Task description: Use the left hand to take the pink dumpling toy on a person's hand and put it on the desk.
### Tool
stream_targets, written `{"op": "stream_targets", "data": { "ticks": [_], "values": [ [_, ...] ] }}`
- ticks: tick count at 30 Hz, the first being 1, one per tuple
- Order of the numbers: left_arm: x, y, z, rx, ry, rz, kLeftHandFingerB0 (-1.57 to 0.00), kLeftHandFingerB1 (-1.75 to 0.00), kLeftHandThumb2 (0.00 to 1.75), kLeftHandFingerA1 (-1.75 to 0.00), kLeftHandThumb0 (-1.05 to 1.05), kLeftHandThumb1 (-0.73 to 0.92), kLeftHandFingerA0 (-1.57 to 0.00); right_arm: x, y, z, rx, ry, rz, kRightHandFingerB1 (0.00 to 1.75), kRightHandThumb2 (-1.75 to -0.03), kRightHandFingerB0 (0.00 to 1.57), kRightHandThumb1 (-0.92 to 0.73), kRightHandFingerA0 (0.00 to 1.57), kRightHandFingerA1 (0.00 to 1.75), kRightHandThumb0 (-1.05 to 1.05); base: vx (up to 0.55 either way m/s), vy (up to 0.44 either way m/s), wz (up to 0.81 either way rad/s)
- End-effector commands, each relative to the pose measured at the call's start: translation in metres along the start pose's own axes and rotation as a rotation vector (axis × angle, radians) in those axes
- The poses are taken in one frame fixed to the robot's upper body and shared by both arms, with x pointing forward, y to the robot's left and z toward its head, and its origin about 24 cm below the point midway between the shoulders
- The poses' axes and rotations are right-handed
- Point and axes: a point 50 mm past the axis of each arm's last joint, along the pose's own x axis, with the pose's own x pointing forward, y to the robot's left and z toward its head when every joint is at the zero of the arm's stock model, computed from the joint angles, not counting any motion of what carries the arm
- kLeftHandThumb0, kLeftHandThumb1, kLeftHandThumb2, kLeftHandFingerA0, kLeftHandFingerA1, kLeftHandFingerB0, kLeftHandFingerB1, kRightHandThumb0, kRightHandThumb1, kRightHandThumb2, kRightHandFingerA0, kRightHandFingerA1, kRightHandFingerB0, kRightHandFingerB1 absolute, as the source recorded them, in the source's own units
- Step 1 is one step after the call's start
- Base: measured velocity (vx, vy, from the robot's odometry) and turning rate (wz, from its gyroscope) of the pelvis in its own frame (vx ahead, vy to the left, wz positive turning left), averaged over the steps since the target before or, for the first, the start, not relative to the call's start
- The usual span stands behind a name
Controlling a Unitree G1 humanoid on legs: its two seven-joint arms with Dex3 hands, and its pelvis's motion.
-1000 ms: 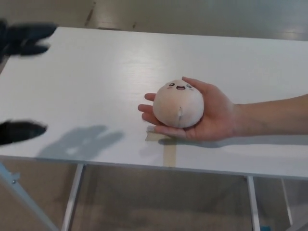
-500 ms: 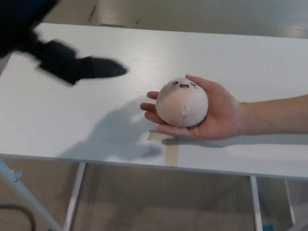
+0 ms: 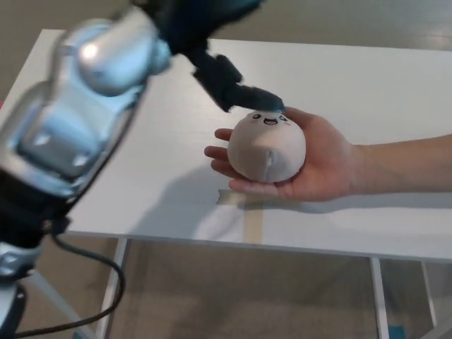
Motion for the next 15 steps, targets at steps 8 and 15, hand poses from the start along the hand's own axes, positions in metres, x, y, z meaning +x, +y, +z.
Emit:
{"op": "stream_targets", "data": {
  "ticks": [8, 15],
  "values": [
    [0.044, -0.064, -0.037, 0.323, 0.43, -0.267, -0.2, -0.29, 0.54, -0.29, -0.6, 0.44, -0.18, -0.001, -0.006, -0.009, -0.002, 0.032, 0.027, 0.4, -0.59, 0.45, -0.65, 0.66, 0.47, -0.15, 0.0, 0.0, 0.0],
    [0.047, -0.078, -0.047, 0.314, 0.478, -0.312, -0.2, -0.29, 0.54, -0.29, -0.58, 0.43, -0.17, 0.0, -0.005, -0.007, -0.003, 0.03, 0.038, 0.4, -0.59, 0.46, -0.65, 0.64, 0.47, -0.15, 0.0, 0.0, 0.0]
  ]
}}
